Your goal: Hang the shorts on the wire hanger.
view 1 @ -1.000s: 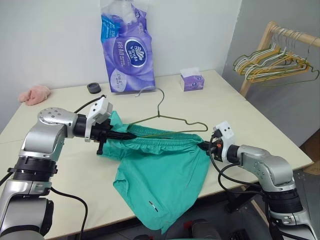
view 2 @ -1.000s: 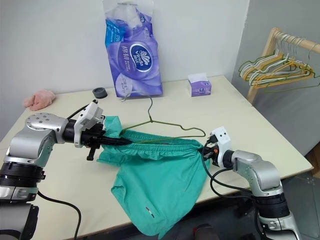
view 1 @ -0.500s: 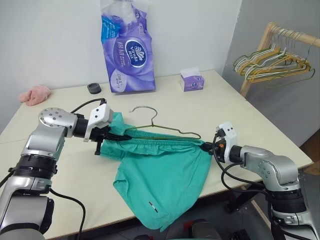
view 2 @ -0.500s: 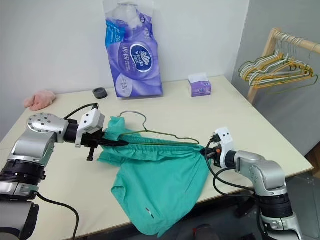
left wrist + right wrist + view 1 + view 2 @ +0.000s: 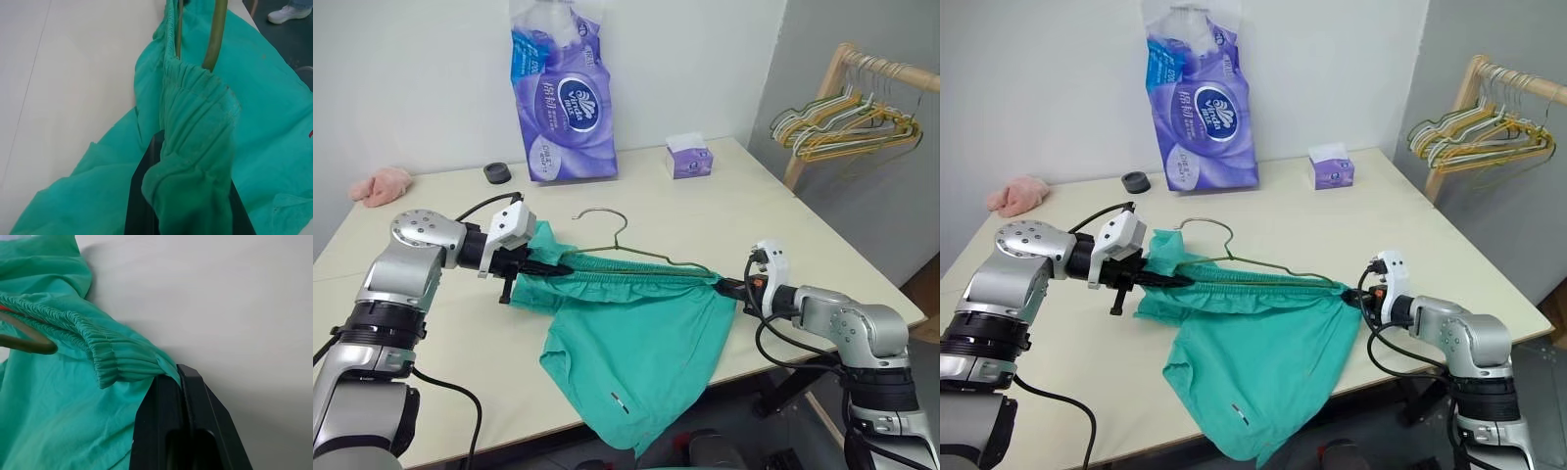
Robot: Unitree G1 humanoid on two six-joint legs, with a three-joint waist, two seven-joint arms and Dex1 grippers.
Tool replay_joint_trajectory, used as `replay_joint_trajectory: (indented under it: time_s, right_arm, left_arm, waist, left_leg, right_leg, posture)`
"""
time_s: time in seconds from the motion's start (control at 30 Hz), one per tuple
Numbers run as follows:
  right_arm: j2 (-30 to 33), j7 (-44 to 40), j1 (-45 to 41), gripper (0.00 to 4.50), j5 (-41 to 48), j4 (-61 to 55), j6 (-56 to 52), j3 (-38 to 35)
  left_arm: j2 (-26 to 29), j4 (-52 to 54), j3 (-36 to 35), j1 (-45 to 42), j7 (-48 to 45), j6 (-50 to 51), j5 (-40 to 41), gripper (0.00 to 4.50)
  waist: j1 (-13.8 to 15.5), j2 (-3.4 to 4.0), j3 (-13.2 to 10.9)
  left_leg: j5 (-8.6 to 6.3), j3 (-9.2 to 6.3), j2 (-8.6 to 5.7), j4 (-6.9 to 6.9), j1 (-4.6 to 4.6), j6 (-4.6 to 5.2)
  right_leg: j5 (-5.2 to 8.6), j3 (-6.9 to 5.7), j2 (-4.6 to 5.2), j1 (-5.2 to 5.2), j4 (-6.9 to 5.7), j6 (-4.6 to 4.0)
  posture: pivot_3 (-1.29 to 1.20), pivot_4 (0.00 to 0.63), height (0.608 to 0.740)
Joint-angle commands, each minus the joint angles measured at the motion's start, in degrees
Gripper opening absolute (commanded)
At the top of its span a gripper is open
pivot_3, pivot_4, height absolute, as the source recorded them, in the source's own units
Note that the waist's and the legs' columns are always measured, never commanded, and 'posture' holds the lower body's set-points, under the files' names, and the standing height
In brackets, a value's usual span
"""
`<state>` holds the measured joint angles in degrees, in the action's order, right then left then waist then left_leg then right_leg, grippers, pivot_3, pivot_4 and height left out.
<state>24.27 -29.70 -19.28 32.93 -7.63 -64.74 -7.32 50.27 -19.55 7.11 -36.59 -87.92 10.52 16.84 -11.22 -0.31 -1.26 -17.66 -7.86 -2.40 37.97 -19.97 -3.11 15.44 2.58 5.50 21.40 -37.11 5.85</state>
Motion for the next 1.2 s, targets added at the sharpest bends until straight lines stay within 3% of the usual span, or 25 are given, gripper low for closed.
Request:
replay_joint_trajectory:
  time_s: [0.03,0.43,0.6,0.83,1.13,1.2]
  right_arm:
    - [2.80,3.82,0.91,0.03,-1.89,0.55,-0.16,-4.73]
    - [3.68,2.31,0.15,0.03,0.26,-8.62,-2.29,-2.43]
    - [8.46,0.21,1.34,0.03,0.28,-12.18,-1.69,0.23]
    - [17.52,-1.58,-3.13,0.03,-6.23,-17.91,5.76,12.27]
    - [21.02,-7.09,-14.25,0.03,-14.53,-17.35,13.78,24.41]
    - [19.41,-6.92,-15.36,0.03,-15.85,-16.23,14.51,25.82]
  left_arm:
    - [2.52,-1.15,-2.25,-1.10,0.94,-1.41,-1.80,0.00]
    - [2.44,-7.02,0.03,-1.52,4.08,-8.12,-7.64,0.00]
    - [1.54,-10.83,0.10,-3.39,8.09,-11.23,-9.82,0.00]
    - [-1.70,-10.38,1.58,-4.77,14.92,-13.42,-13.51,0.00]
    - [-7.29,-2.09,3.94,-3.07,21.54,-11.57,-17.96,0.00]
    - [-8.48,-0.79,3.87,-2.60,22.60,-10.67,-18.00,0.00]
  waist:
    - [-0.04,0.00,0.00]
    - [-0.02,0.01,-0.01]
    - [0.12,0.00,0.00]
    - [-0.06,0.01,-0.02]
    - [-0.01,0.00,-0.02]
    - [-0.07,0.00,-0.02]
  left_leg:
    - [0.00,0.00,0.00,0.00,0.00,0.00]
    - [0.00,-0.01,0.01,0.00,0.00,0.00]
    - [0.00,-0.03,0.00,0.02,-0.02,0.00]
    - [0.00,0.01,0.00,0.01,-0.01,0.00]
    - [0.00,0.00,-0.01,0.01,-0.03,0.00]
    - [0.00,0.00,-0.01,0.01,-0.02,0.00]
  right_leg:
    - [0.00,0.00,0.00,0.00,0.00,0.00]
    - [0.00,0.00,0.00,0.01,0.01,0.00]
    - [0.00,-0.02,0.01,0.00,0.03,0.01]
    - [0.01,-0.02,0.03,0.00,0.04,0.02]
    - [0.01,-0.03,0.04,0.00,0.08,0.03]
    - [0.01,-0.03,0.04,-0.01,0.09,0.03]
  posture:
    - [-0.20,0.000,0.740]
    - [-0.21,0.000,0.740]
    - [-0.21,0.000,0.740]
    - [-0.22,0.000,0.740]
    - [-0.23,0.000,0.740]
    - [-0.23,0.000,0.740]
